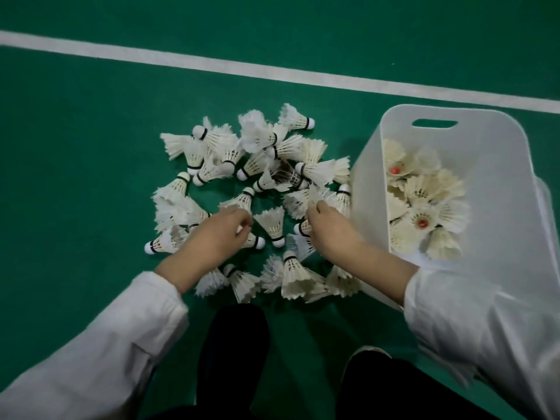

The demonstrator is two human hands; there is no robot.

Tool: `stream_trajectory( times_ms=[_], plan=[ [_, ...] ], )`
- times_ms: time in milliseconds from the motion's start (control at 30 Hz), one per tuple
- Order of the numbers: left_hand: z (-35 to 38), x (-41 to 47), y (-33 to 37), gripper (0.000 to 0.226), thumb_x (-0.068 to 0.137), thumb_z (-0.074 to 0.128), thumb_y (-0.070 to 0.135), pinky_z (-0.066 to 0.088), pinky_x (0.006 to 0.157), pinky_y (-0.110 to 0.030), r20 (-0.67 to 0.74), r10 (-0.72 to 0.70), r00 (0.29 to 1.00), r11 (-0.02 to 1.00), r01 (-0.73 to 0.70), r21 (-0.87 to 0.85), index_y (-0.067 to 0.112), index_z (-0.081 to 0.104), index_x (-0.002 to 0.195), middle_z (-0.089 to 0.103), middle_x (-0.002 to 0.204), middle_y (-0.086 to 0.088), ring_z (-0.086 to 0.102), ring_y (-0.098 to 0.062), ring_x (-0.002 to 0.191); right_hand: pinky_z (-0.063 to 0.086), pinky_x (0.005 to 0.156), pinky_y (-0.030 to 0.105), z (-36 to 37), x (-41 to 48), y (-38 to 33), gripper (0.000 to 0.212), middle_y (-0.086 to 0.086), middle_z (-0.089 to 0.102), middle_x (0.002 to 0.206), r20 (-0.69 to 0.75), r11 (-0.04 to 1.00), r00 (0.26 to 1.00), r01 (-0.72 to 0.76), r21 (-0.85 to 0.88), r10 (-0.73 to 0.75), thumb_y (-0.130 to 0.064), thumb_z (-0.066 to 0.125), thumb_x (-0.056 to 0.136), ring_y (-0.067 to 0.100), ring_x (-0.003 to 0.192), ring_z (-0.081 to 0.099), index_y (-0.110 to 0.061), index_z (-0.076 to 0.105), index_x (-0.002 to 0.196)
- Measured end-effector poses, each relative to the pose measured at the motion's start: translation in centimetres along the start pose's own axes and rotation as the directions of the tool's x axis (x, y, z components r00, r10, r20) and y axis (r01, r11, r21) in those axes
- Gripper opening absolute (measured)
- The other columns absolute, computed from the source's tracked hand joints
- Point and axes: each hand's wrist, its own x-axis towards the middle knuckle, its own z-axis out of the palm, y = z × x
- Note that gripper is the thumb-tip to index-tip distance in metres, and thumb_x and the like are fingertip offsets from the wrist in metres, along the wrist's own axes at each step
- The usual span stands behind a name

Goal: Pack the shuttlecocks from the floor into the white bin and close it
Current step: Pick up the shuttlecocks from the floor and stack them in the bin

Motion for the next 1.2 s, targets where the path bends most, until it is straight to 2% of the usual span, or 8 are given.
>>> stream_trajectory(
  times_ms=[267, 433, 600, 733, 867, 967, 1067, 1200],
  plan=[
    [3.3, 4.3, 1.1, 0.035, 0.092, 0.049, 0.024, 0.045, 0.084, -0.039, 0.010, 0.026, 1.000, 1.000, -0.026, 0.017, 0.012, 0.046, 0.124, 0.048, 0.124, -0.008, 0.054, -0.028, 0.103, 0.052, 0.075, 0.040, 0.8, 0.9, 0.0, 0.029, 0.009, 0.051, 0.110, -0.124, 0.938, 0.991, -0.003, 0.346, 0.049, 0.005, 0.050, 0.085, 0.025, 0.088, 0.058, -0.010, 0.046, 0.110],
    [4.3, 4.7, 1.5, 0.022, 0.093, 0.046, 0.024, 0.048, 0.077, -0.038, 0.047, -0.004, 0.999, 0.999, 0.006, -0.040, 0.009, 0.052, 0.110, 0.065, 0.103, -0.014, 0.059, -0.031, 0.093, 0.043, 0.053, 0.022, 0.8, 1.6, -0.9, 0.028, 0.007, 0.057, 0.091, 0.013, 0.616, 0.937, -0.241, 0.750, 0.350, -0.011, 0.065, 0.082, 0.013, 0.068, 0.053, -0.015, 0.042, 0.097],
    [2.0, 2.9, 1.7, 0.014, 0.092, 0.050, 0.018, 0.050, 0.069, -0.039, -0.085, 0.058, 0.995, 0.990, -0.068, -0.121, 0.011, 0.051, 0.104, 0.067, 0.088, -0.010, 0.061, -0.024, 0.078, 0.039, 0.054, 0.027, 1.0, 1.5, -2.1, 0.032, 0.003, 0.058, 0.071, 0.091, 0.799, 0.938, -0.334, 0.501, 0.335, -0.042, 0.060, 0.082, 0.020, 0.067, 0.055, -0.010, 0.057, 0.084],
    [-1.5, 1.6, 0.7, 0.019, 0.095, 0.041, 0.009, 0.053, 0.054, -0.043, -0.266, 0.027, 0.964, 0.986, -0.069, -0.150, 0.018, 0.036, 0.111, 0.061, 0.078, -0.007, 0.061, -0.024, 0.065, 0.047, 0.072, 0.034, 1.2, 1.3, -2.2, 0.013, 0.009, 0.064, 0.085, -0.056, 0.963, 0.975, -0.203, 0.176, 0.216, -0.018, 0.050, 0.089, 0.028, 0.083, 0.062, -0.009, 0.058, 0.089],
    [-3.0, 2.3, -2.3, 0.032, 0.080, 0.046, -0.015, 0.039, 0.052, -0.034, -0.243, 0.121, 0.962, 0.985, -0.086, 0.150, 0.005, 0.051, 0.105, 0.052, 0.103, -0.017, 0.048, -0.027, 0.067, 0.041, 0.083, 0.036, 0.8, 1.3, -1.7, 0.018, 0.010, 0.068, 0.092, -0.189, 0.987, 0.970, -0.142, 0.078, 0.155, -0.010, 0.045, 0.091, 0.029, 0.094, 0.055, -0.010, 0.063, 0.094],
    [-2.0, 3.0, -3.9, 0.040, 0.077, 0.050, -0.016, 0.038, 0.059, -0.033, -0.148, 0.154, 0.977, 0.954, -0.108, 0.279, -0.005, 0.052, 0.115, 0.047, 0.117, -0.017, 0.046, -0.026, 0.076, 0.034, 0.078, 0.035, 0.5, 1.2, -1.7, 0.020, 0.007, 0.068, 0.086, -0.266, 0.993, 0.958, -0.090, 0.072, 0.106, -0.014, 0.045, 0.092, 0.026, 0.096, 0.046, -0.011, 0.064, 0.088],
    [-0.7, 3.2, -4.7, 0.043, 0.084, 0.055, -0.002, 0.047, 0.088, -0.037, -0.150, 0.163, 0.975, 0.944, -0.109, 0.313, -0.004, 0.044, 0.125, 0.038, 0.129, -0.017, 0.045, -0.029, 0.108, 0.035, 0.076, 0.035, 0.5, 1.0, -1.8, 0.022, 0.007, 0.068, 0.081, -0.299, 0.989, 0.950, -0.054, 0.136, 0.093, -0.017, 0.045, 0.093, 0.021, 0.085, 0.036, -0.011, 0.063, 0.081],
    [0.5, 3.5, -5.2, 0.031, 0.083, 0.061, 0.007, 0.046, 0.090, -0.041, -0.094, 0.160, 0.983, 0.926, -0.116, 0.360, -0.005, 0.053, 0.111, 0.043, 0.122, -0.018, 0.046, -0.031, 0.106, 0.040, 0.067, 0.033, 0.6, 0.8, -2.1, 0.024, 0.004, 0.068, 0.082, -0.304, 0.987, 0.951, -0.006, 0.158, 0.055, -0.023, 0.046, 0.095, 0.019, 0.083, 0.039, -0.011, 0.062, 0.082]
  ],
)
